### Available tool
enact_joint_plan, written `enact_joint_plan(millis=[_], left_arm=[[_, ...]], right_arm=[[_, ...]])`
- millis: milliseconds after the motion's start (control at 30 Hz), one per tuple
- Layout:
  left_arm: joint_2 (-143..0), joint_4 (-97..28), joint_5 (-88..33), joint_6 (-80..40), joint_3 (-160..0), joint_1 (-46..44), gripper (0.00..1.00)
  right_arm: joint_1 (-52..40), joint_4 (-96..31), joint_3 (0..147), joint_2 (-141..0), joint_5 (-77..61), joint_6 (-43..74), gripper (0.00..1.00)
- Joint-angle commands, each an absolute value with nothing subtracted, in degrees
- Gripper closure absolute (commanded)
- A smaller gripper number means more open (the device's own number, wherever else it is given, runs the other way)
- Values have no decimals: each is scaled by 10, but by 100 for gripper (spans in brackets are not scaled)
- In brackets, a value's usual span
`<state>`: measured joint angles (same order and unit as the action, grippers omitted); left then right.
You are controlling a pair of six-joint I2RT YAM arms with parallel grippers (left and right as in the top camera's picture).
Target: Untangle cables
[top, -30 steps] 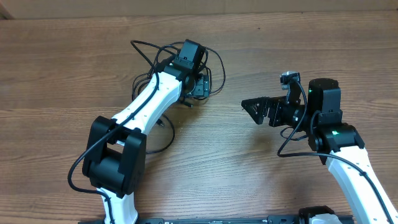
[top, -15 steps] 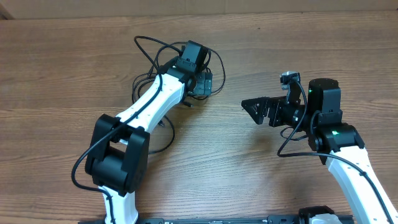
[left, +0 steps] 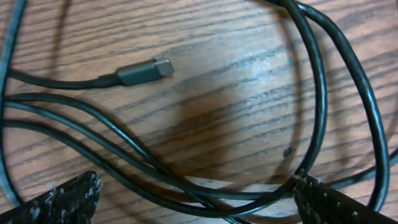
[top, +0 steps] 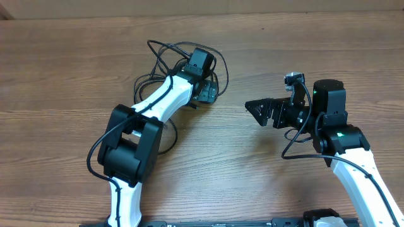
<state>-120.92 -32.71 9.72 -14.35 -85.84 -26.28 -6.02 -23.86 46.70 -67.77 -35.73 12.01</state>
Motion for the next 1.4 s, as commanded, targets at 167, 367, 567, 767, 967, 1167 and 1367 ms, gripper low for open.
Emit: enact_joint_plan(millis=[167, 367, 567, 767, 967, 1167, 1367], left_arm=[[-1217, -346, 105, -121, -874, -275, 0], [-1217, -360, 105, -59, -884, -278, 0], [-1218, -340, 105, -60, -883, -278, 2], [-1218, -318, 105, -59, -883, -278, 9], [-1223, -307, 104, -60, -883, -278, 13], [-1240, -304, 105, -57, -883, -278, 15], [-1240, -295, 104, -58, -883, -278, 69]], right_arm=[[-60, -237, 473, -670, -356, 122, 0], [-60, -237, 472, -670, -356, 122, 0], [-60, -237, 473, -670, -356, 122, 0], [-60, -237, 473, -670, -356, 122, 0], [-60, -237, 473, -670, -356, 122, 0], [-60, -237, 473, -670, -356, 122, 0], [-60, -237, 473, -670, -356, 122, 0]])
